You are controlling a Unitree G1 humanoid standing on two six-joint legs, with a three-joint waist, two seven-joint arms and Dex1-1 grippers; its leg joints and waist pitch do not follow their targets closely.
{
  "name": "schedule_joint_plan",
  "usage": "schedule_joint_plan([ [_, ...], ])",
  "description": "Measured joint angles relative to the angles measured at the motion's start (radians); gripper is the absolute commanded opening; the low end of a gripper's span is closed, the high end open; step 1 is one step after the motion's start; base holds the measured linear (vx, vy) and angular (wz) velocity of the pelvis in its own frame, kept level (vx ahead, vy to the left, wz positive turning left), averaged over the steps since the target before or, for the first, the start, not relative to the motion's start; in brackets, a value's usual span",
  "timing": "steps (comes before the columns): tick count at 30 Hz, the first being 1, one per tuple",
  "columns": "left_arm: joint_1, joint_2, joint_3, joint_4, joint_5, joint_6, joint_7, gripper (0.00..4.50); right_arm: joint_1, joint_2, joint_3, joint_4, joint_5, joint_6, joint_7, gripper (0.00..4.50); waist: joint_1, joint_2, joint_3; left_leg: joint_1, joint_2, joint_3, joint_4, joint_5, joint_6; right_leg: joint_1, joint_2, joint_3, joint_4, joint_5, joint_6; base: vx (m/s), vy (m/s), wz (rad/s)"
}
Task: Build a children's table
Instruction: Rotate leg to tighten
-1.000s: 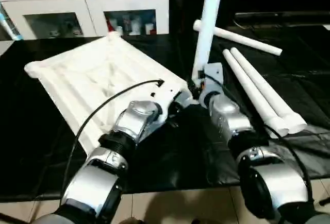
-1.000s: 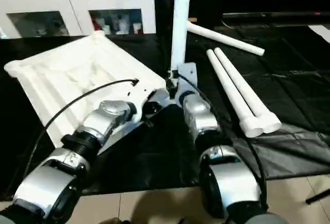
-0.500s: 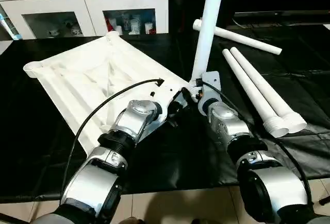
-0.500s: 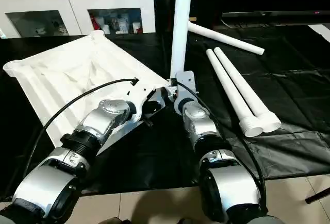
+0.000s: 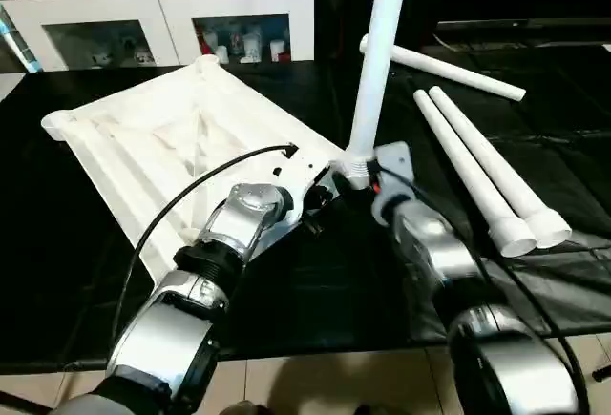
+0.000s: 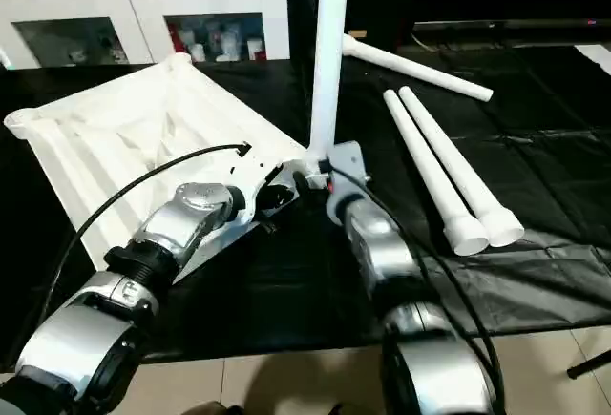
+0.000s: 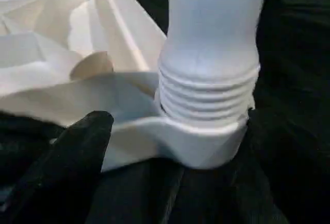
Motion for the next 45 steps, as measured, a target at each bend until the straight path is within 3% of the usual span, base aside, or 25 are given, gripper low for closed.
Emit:
schedule_joint_plan([
  [6, 0.014, 0.048, -0.016, -0.003, 0.000, -0.065, -0.084, 0.00, 0.096, -0.077, 0.026, -0.182, -0.006, 0.039, 0.051, 4.49, 0.015, 0.005, 0.003, -0.001, 0.000, 0.000, 0.000, 0.000, 0.000, -0.001, 0.000, 0.000, 0.000, 0.000, 0.001, 0.000, 0.000, 0.00],
  [8, 0.031, 0.079, -0.018, -0.005, 0.000, -0.103, -0.124, 0.00, 0.138, -0.110, 0.021, -0.280, 0.029, 0.075, 0.117, 4.49, 0.019, 0.005, 0.003, -0.001, 0.000, 0.000, 0.000, 0.000, 0.000, -0.001, 0.000, 0.000, 0.000, -0.001, 0.002, 0.000, 0.000, 0.00],
  [13, 0.039, 0.095, -0.028, -0.007, 0.000, -0.133, -0.162, 0.00, 0.174, -0.131, 0.018, -0.373, 0.081, 0.117, 0.199, 4.49, 0.029, 0.006, 0.004, -0.002, 0.000, 0.000, 0.001, 0.000, 0.000, -0.001, 0.000, 0.000, 0.000, -0.001, 0.001, 0.000, 0.000, 0.00],
  [16, 0.078, 0.146, -0.036, -0.044, -0.011, -0.188, -0.267, 0.00, 0.234, -0.223, 0.033, -0.490, 0.152, 0.155, 0.341, 4.49, 0.043, 0.008, 0.003, -0.002, 0.000, 0.000, 0.000, 0.000, 0.001, -0.001, 0.000, 0.000, 0.000, -0.002, 0.003, 0.000, 0.000, 0.00],
  [20, 0.104, 0.182, -0.031, -0.061, -0.026, -0.208, -0.341, 0.00, 0.232, -0.260, 0.003, -0.508, 0.167, 0.175, 0.386, 4.49, 0.043, 0.008, 0.003, 0.000, 0.000, 0.000, 0.001, 0.000, 0.001, -0.001, 0.000, 0.000, 0.001, -0.002, 0.003, 0.000, 0.000, 0.00],
  [25, 0.116, 0.192, -0.035, -0.081, -0.039, -0.211, -0.392, 0.00, 0.230, -0.295, 0.009, -0.514, 0.198, 0.221, 0.469, 4.49, 0.046, 0.008, 0.003, -0.001, 0.000, 0.000, 0.002, 0.000, 0.000, 0.000, -0.001, 0.000, 0.001, -0.001, 0.002, 0.000, 0.000, 0.00],
  [28, 0.137, 0.223, -0.037, -0.103, -0.053, -0.220, -0.459, 0.00, 0.232, -0.347, 0.030, -0.542, 0.231, 0.257, 0.544, 4.49, 0.050, 0.008, 0.003, -0.001, 0.000, 0.000, 0.001, 0.000, 0.001, 0.000, -0.001, 0.000, 0.001, -0.002, 0.003, 0.000, 0.000, 0.00],
  [33, 0.174, 0.252, -0.055, -0.160, -0.078, -0.222, -0.580, 0.00, 0.232, -0.385, 0.060, -0.557, 0.226, 0.270, 0.617, 4.49, 0.063, 0.009, 0.003, -0.001, 0.000, 0.000, 0.002, 0.001, 0.003, 0.000, -0.001, -0.001, 0.001, -0.002, 0.004, 0.000, 0.000, 0.00],
  [45, 0.201, 0.278, -0.095, -0.226, -0.086, -0.255, -0.669, 0.00, 0.178, -0.409, 0.165, -0.503, 0.173, 0.213, 0.717, 4.49, 0.082, 0.008, 0.003, -0.002, 0.000, 0.000, 0.006, 0.000, 0.001, 0.000, -0.001, -0.001, 0.002, -0.001, 0.003, 0.000, 0.000, 0.00],
])
